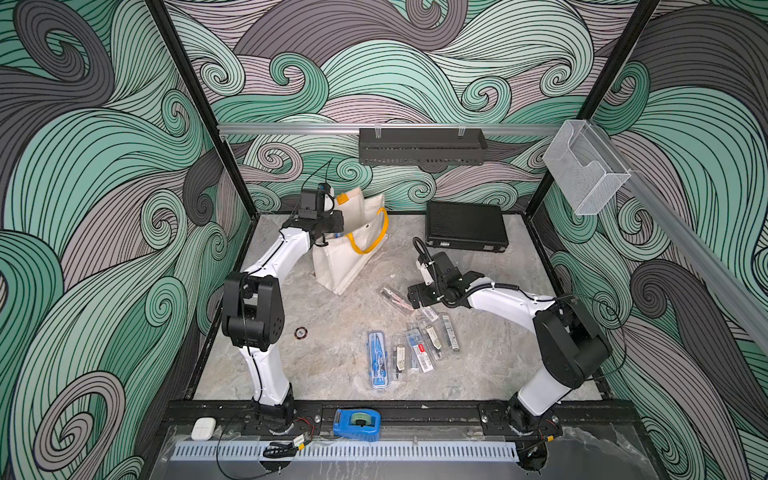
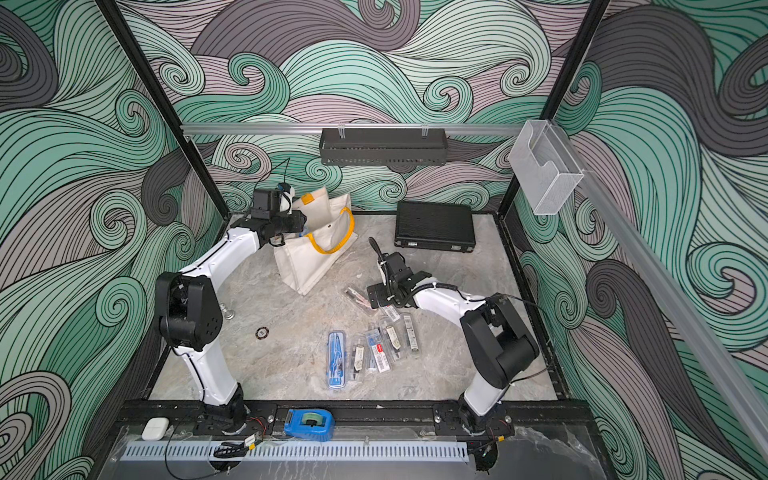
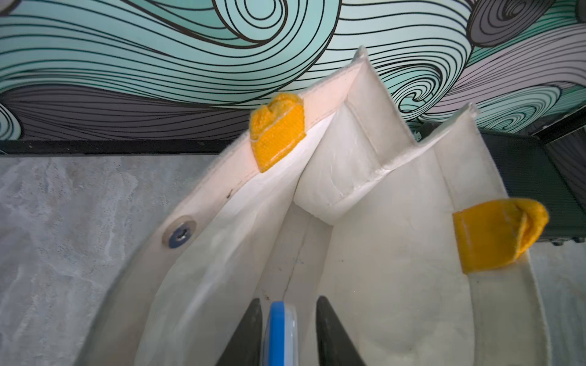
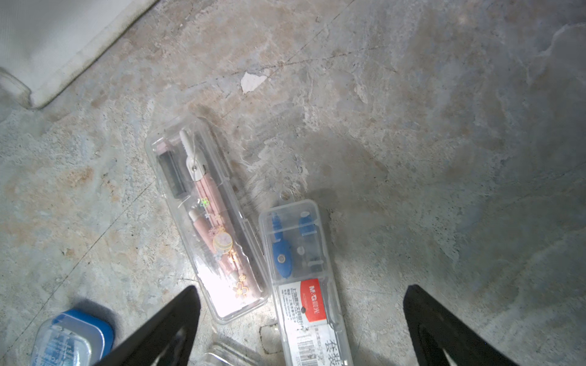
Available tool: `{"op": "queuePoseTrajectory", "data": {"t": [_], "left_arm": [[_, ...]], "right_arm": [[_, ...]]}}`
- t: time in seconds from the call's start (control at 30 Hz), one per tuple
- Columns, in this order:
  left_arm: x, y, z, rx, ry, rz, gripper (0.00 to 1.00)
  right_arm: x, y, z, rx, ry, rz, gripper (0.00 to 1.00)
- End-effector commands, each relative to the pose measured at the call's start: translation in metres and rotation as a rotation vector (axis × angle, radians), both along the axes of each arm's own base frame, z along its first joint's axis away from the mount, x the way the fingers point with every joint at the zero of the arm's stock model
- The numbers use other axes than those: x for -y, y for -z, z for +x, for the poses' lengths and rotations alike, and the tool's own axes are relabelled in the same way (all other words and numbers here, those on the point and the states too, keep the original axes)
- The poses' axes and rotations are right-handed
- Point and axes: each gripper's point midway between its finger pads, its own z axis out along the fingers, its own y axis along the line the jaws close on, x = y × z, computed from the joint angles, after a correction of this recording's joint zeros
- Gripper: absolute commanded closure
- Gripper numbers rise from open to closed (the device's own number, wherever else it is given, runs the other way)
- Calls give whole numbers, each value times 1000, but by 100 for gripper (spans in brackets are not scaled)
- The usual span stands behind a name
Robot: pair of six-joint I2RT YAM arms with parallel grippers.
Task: Put the compass set into the canvas bag
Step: Place the compass set in the canvas bag.
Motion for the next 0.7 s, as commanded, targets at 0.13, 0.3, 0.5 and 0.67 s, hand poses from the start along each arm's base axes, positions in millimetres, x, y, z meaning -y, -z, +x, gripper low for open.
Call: {"op": "queuePoseTrajectory", "data": {"t": [0.13,0.3,0.5,0.67], "left_arm": [[1,-37,-4,52,11,-17,41],[3,-67,-11,101,12,-59,13],[-1,-115,-33,177,0,-95,1],[-5,-130,-69,150,-26,-157,1]], "right_arm": [[-12,0,-1,0,-108,-12,0],[-27,-1,-6,4,-209,-14,0],[-48,-2,-11,44,-341,-64,0],[-58,-7,-4,67,-372,-58,0]]}}
